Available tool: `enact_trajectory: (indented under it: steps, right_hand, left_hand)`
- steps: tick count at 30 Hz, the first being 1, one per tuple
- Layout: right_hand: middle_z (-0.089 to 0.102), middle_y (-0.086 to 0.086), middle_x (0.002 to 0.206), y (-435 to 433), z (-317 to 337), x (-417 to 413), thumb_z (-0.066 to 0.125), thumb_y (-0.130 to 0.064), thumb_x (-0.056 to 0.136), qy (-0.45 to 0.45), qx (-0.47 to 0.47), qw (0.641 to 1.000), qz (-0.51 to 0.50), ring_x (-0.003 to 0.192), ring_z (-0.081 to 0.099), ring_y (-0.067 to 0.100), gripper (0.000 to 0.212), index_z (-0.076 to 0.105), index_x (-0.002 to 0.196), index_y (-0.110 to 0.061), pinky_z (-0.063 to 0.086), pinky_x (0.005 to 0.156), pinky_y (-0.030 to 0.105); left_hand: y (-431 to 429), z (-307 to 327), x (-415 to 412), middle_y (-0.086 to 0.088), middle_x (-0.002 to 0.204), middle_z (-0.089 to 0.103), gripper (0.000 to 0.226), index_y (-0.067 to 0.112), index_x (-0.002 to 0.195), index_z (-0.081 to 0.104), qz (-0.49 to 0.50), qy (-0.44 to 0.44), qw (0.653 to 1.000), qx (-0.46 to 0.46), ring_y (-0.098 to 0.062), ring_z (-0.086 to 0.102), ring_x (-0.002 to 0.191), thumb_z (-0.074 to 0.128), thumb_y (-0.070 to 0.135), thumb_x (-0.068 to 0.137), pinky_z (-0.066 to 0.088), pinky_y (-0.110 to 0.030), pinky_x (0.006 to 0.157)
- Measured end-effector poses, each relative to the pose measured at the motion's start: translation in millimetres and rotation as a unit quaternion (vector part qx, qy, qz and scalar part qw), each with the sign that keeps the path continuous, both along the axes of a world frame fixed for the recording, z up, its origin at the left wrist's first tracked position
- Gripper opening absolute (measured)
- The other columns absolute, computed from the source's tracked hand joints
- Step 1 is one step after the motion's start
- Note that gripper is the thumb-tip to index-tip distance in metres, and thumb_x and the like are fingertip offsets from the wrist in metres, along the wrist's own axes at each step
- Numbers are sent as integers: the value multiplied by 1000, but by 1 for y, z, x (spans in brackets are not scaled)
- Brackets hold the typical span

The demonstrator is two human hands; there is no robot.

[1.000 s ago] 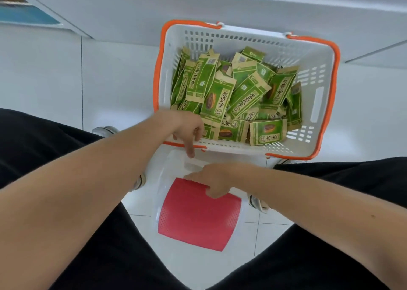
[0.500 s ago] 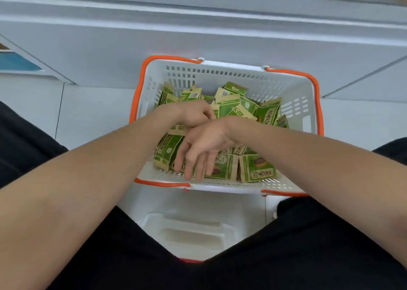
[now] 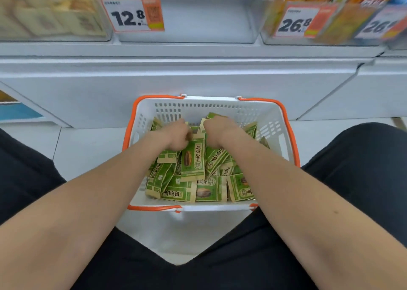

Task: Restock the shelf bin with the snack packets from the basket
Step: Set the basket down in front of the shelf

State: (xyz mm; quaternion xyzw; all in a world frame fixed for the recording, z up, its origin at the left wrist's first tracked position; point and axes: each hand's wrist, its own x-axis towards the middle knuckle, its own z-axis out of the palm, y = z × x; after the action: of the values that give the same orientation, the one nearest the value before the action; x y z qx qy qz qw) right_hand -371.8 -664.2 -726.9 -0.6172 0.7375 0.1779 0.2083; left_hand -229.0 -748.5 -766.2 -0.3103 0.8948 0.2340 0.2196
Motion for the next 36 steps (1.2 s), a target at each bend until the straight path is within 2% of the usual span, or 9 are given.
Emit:
enact_trajectory:
  steps: [5,9,13,16,21,24,27,33,36]
  right_hand:
    - [63,9,126,33,-24,14,67,-24,90,-37,87,996,8,105,64,30,64,42,149,-23,58,78,41]
    - [61,10,133,26,-11,25,64,-16,94,-75,71,995,-18,111,64,31,59,45,149,-17,58,87,41]
    - [59,10,139,34,3,35,56,-12,98,-114,3,992,-45,116,62,32,52,47,149,-19,54,85,41]
    - [62,11,133,60,-7,32,56,-16,98,-59,-4,998,-39,116,61,32,46,50,144,-18,54,96,48]
    - [43,15,157,98,-15,14,52,-16,98,13,-24,999,-41,147,37,37,68,29,161,-25,26,122,60]
    - [47,13,153,95,-12,8,55,-19,97,10,-40,998,-46,145,39,35,64,35,158,-24,29,121,59]
    - [51,12,149,79,-6,12,55,-17,95,-15,-61,996,-56,139,46,35,60,41,154,-23,37,116,56]
    - [60,12,129,46,4,9,53,-12,94,-78,-184,956,-215,112,61,34,48,53,142,-17,56,94,48]
    - [61,14,129,33,1,11,52,0,91,-108,-168,948,-248,108,65,35,55,51,144,-14,57,91,48]
  left_hand:
    - [15,0,16,-9,155,44,72,21,155,46,25,17,1000,8,-29,48,139,78,25,90,41,-44,118]
    - [25,-9,54,-11,169,9,110,24,165,15,109,41,993,21,-40,17,157,86,44,83,27,-59,126]
    - [18,-7,79,-15,168,17,105,21,163,16,89,4,996,-12,-37,32,152,75,60,86,37,-55,120]
    - [13,-1,76,-16,174,2,105,28,167,12,105,-12,994,-4,-40,22,158,72,60,88,32,-59,123]
    - [24,-1,48,-15,175,-5,95,48,164,-4,93,-56,994,-5,-48,23,156,60,62,94,29,-67,122]
    - [31,5,42,-17,170,26,79,36,168,8,93,-84,992,16,-39,54,136,54,45,104,48,-53,112]
    - [31,15,52,-11,150,55,60,17,159,37,97,-115,989,9,-31,59,127,52,41,105,50,-45,106]
    - [17,14,94,-15,156,48,67,15,162,29,202,-147,968,7,-35,53,137,54,34,103,48,-50,111]
    - [18,11,107,-20,166,29,71,15,163,26,251,-175,951,-45,-42,43,144,55,36,102,46,-55,112]
